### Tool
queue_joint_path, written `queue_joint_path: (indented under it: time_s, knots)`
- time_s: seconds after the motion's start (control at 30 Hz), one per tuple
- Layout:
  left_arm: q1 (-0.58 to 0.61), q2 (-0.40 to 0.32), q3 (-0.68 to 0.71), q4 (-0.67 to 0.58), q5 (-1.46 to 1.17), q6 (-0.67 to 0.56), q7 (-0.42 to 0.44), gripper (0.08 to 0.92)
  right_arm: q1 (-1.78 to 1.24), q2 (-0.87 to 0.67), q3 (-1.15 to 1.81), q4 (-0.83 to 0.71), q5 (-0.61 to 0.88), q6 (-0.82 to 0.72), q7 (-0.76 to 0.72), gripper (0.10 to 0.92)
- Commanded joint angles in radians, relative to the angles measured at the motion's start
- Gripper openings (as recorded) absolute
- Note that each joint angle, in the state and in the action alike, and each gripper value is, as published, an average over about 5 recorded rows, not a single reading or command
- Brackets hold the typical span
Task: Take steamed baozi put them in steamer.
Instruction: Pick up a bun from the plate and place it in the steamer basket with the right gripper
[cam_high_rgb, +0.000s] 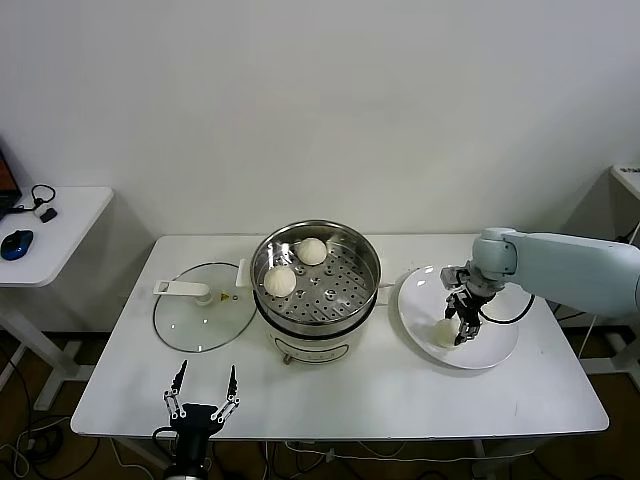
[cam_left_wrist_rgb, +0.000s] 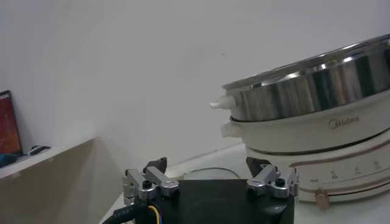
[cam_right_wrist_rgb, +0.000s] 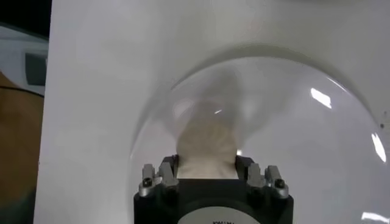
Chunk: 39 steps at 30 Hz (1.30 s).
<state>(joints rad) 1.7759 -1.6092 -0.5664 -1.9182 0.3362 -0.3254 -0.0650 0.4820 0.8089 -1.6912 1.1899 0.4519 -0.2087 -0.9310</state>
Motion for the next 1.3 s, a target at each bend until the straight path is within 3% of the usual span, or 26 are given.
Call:
queue_joint_path:
  time_s: [0.03,0.33,0.8,1.1,1.3]
  knots:
    - [0.000,-0.049,0.001,0.003,0.002,-0.001,0.000,0.823,0.112,-0.007,-0.036,0.045,0.014,0.015,-0.015,0.615]
    - [-0.004,-0.049,0.013,0.012,0.016,0.002,0.000,0.823,0.367,0.049,-0.120,0.105,0.096,0.087,-0.078,0.611]
    - [-0.003,-0.049,0.017,0.010,0.023,0.001,-0.001,0.823,0.527,0.229,-0.059,0.063,0.171,0.221,-0.127,0.615]
    - [0.002,-0.049,0.020,0.009,0.028,-0.002,-0.002,0.823,0.553,0.410,-0.026,0.029,0.197,0.395,-0.116,0.616]
    - [0.007,-0.049,0.017,0.010,0.028,-0.007,-0.005,0.823,0.562,0.484,-0.063,0.001,0.154,0.618,-0.080,0.619]
